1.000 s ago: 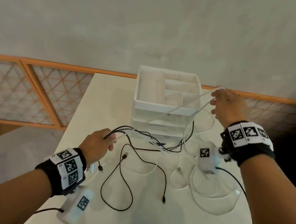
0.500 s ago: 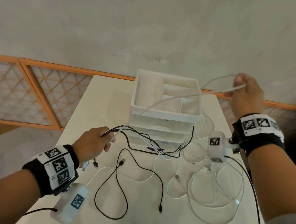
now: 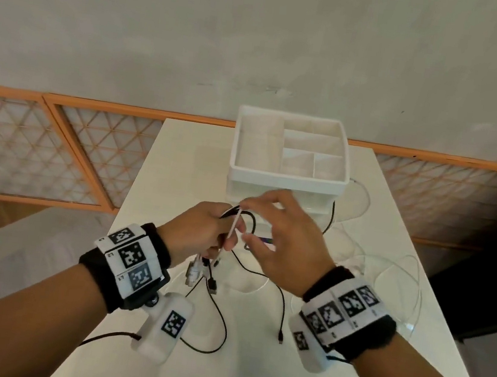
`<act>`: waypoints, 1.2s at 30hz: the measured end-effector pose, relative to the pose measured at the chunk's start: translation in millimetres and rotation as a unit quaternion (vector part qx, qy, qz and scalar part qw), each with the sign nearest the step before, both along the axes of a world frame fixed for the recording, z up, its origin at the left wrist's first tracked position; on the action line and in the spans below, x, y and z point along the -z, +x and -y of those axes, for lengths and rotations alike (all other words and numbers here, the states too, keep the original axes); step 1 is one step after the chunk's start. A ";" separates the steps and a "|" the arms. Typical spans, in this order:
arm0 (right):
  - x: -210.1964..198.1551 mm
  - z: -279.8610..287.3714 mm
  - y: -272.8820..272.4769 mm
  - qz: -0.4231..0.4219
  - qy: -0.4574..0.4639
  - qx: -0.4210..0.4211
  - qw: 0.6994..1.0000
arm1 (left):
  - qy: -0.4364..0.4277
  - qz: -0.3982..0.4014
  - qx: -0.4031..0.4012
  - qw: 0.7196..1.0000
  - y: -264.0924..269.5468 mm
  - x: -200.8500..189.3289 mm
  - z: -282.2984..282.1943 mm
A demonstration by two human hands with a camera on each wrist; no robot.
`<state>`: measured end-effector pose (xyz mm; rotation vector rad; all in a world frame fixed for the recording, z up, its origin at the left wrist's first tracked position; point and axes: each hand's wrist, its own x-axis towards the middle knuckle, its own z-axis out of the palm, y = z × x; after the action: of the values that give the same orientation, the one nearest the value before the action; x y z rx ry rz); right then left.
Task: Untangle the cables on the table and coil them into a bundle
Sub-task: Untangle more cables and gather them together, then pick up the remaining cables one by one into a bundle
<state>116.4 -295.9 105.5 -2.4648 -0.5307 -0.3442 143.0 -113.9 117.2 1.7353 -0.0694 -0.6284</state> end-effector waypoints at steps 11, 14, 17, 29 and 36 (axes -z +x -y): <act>-8.8 3.9 8.7 -0.083 -0.027 -0.049 0.995 | 0.072 0.125 0.042 0.989 -13.3 8.1 -11.9; -13.8 -2.3 10.2 -0.072 -0.011 -0.038 0.997 | 0.075 0.140 0.060 0.985 -16.8 10.5 -10.8; -15.6 -15.1 4.2 -0.125 0.026 -0.042 0.991 | 0.057 0.130 0.047 0.989 -20.5 13.4 -7.1; 52.5 73.3 29.7 -0.321 -0.234 0.173 0.901 | 0.169 0.154 0.133 0.964 -32.3 -5.5 -50.7; 76.1 81.5 11.7 -0.164 0.003 0.261 0.951 | 0.373 0.128 0.117 0.911 -36.7 67.8 -54.3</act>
<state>128.0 -377.3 29.4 -2.5526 0.2696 -0.1310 106.2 -59.6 49.4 2.5783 -0.2482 -0.6400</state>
